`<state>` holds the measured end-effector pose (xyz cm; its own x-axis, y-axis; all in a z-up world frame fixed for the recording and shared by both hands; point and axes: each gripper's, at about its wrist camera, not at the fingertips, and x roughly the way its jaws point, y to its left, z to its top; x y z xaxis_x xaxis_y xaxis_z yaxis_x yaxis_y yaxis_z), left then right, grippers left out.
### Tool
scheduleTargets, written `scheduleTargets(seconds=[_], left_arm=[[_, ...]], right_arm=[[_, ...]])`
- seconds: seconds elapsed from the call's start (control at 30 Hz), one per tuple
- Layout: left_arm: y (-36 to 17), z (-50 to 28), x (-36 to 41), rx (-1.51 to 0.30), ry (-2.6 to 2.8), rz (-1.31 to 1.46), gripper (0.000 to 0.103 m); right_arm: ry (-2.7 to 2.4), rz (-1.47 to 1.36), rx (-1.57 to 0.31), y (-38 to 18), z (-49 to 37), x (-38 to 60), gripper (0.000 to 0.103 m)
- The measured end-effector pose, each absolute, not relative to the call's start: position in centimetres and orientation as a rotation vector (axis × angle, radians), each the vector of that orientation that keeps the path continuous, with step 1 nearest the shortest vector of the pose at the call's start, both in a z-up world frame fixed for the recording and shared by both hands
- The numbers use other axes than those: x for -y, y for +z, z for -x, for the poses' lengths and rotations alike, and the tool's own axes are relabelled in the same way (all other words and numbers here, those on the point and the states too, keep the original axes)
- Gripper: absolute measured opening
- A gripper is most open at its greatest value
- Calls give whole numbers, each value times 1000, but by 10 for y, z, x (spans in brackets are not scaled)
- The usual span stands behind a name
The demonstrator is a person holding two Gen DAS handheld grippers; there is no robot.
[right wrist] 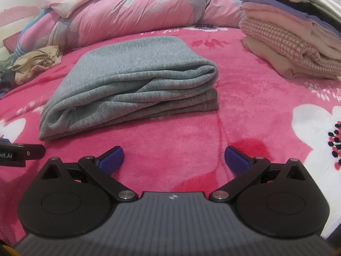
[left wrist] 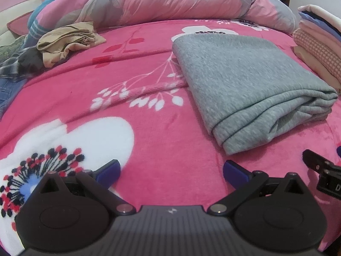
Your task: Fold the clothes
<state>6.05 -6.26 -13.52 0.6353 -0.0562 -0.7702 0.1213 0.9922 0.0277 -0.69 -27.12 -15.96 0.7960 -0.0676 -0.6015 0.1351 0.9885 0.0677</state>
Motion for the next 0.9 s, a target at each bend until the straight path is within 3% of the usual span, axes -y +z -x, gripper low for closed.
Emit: scheduleTargets(seconds=[0.53, 0.77, 0.9], left_arm=[[-135, -47, 50, -776, -196, -90, 103], [-116, -34, 61, -579, -301, -147, 103], [-120, -27, 81, -492, -340, -283, 100]], right_arm=[[39, -233, -550, -154, 25, 302, 102], [139, -327, -465, -146, 27, 317, 101], [249, -354, -399, -135, 24, 309, 92]])
